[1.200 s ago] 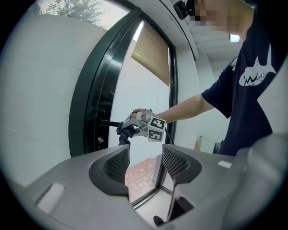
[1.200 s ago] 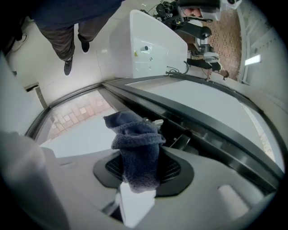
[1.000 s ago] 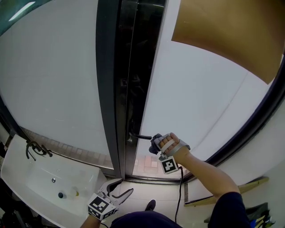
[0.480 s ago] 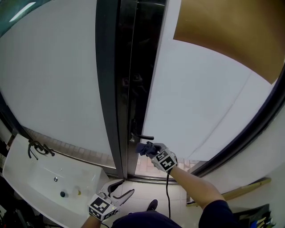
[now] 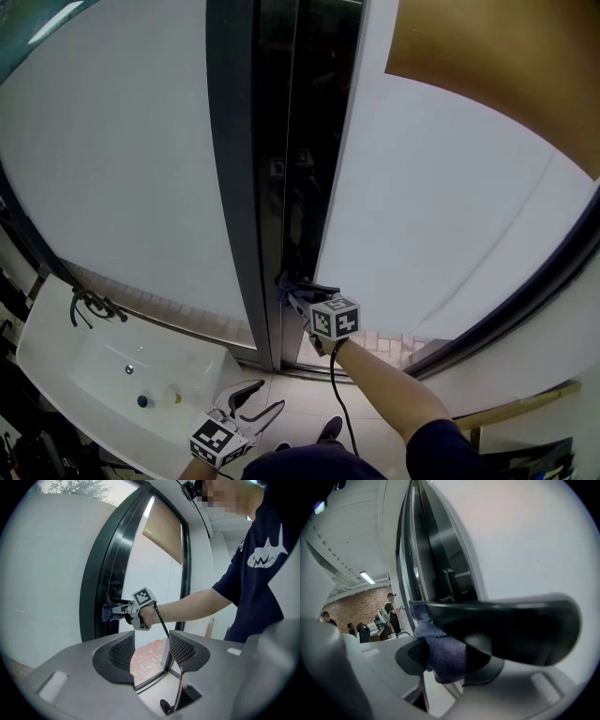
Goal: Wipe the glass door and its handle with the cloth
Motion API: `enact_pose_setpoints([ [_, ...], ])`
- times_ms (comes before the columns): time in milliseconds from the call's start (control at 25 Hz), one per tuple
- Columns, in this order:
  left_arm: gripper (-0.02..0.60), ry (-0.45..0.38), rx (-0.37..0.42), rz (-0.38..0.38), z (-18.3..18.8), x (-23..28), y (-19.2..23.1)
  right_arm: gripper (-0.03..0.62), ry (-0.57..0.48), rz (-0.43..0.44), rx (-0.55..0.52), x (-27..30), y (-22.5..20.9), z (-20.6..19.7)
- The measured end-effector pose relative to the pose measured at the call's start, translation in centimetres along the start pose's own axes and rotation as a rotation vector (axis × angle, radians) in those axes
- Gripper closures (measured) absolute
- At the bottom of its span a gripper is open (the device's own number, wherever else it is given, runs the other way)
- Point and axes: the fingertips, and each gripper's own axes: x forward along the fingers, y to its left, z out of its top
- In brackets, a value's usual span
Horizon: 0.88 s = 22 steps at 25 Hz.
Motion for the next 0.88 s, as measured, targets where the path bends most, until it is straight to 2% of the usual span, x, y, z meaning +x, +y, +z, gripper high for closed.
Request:
enact_pose_setpoints([
  [80, 0.357, 0.005, -0.003, 0.01, -0.3, 0.0, 0.4, 0.378, -0.029, -0.022, -0.032, 0.2, 0.0, 0.5],
  [160, 0.357, 0.007, -0.006, 0.016, -0.5, 0.0, 0.7, 0.376, -0.067, -0.049, -0.035, 0.1, 0.0, 0.7],
  [280, 0.357, 0.011, -0.011, 0.02, -0.7, 0.0, 1.0, 0.38, -0.127, -0.068, 0.062, 0.2, -0.2, 1.1],
  [400, 0.357, 0.015, -0.015, 0.023, -0.8, 0.2, 1.3, 0.429, -0.152, -0.081, 0.134, 0.4, -0.7, 1.1],
  [760, 0.357, 0.007, -0.003, -0.004, 0.0, 1.3, 0.5, 0.442, 0.009, -0.143, -0.076, 0.9, -0.9, -0.2],
  [880, 0.357, 0.009, 0.006, -0.006, -0.1, 1.2, 0.2, 0.442, 0.041, -0.166, -0.074, 0.5, -1.4, -0.8],
])
